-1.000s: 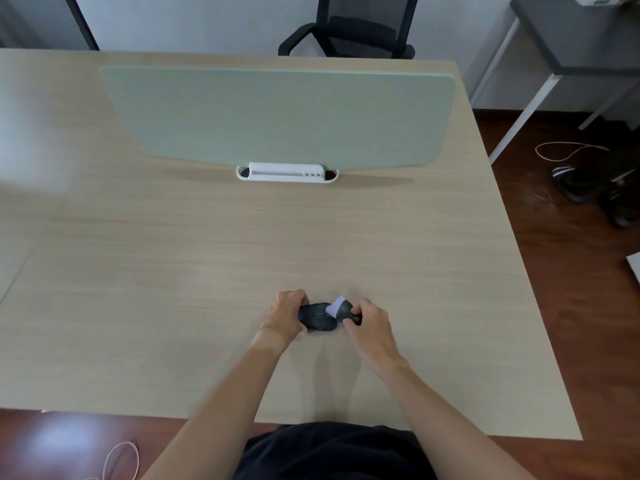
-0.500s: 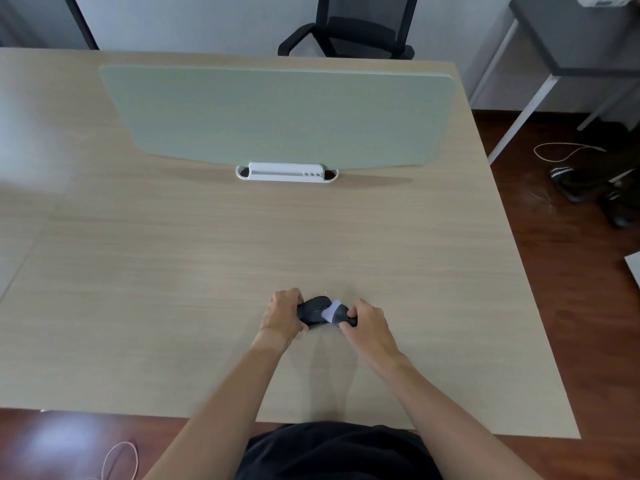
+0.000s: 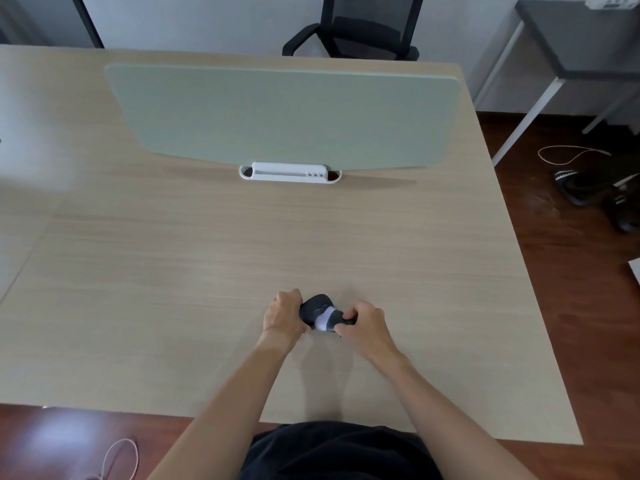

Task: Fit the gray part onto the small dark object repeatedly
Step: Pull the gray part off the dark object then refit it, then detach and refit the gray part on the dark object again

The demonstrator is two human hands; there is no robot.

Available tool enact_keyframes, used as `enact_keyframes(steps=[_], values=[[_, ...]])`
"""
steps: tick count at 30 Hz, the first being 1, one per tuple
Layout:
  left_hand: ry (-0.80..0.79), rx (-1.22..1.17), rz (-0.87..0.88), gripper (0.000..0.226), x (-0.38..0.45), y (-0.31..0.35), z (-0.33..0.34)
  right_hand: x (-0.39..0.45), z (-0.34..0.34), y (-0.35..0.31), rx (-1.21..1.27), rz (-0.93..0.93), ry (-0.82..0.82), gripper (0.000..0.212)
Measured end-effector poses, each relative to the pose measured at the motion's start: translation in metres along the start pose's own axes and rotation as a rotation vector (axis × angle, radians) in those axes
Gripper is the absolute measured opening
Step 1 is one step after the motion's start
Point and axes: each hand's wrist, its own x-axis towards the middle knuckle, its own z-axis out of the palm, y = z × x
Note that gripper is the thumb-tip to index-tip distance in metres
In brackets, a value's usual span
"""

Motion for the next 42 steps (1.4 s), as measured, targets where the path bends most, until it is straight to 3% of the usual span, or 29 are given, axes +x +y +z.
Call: enact_keyframes(steps=[5,9,12,15,18,24,30,34,38,40,42], values=[[-0.010,0.032,-0.022,0.049,-0.004,0.000,0.001,0.010,-0.008,-0.006,0.121,0.022,0.166,0.010],[0.012,0.039,-0.012,0.057,-0.006,-0.002,0.005,0.003,0.007,-0.005,0.012,0.015,0.034,0.010],[0.042,0.196,0.068,0.073,-0.007,-0.002,0.004,0.002,0.008,-0.011,-0.002,-0.016,-0.062,0.010],[0.054,0.391,0.184,0.086,-0.008,-0.006,0.004,0.007,0.002,-0.013,0.064,-0.011,0.044,0.010],[0.027,0.439,0.219,0.080,-0.009,-0.010,0.006,0.010,-0.001,-0.010,0.068,0.019,0.111,0.010],[-0.069,0.265,0.200,0.077,-0.012,-0.013,0.008,0.006,-0.006,-0.006,-0.001,0.047,-0.131,0.014],[-0.107,0.258,0.190,0.072,-0.013,-0.011,0.005,0.005,-0.006,-0.001,0.180,0.131,0.048,0.016],[-0.111,0.238,0.164,0.065,-0.013,-0.010,0.005,0.001,-0.004,0.003,0.086,0.152,-0.198,0.009],[-0.103,0.249,0.154,0.065,-0.015,-0.008,0.006,0.004,-0.003,0.001,0.325,0.174,0.133,0.022],[-0.088,0.255,0.155,0.058,-0.015,-0.009,0.008,0.004,-0.001,-0.006,0.386,0.196,0.129,0.029],[-0.071,0.267,0.151,0.059,-0.015,-0.008,0.009,0.000,0.002,-0.010,0.275,0.197,0.010,0.031]])
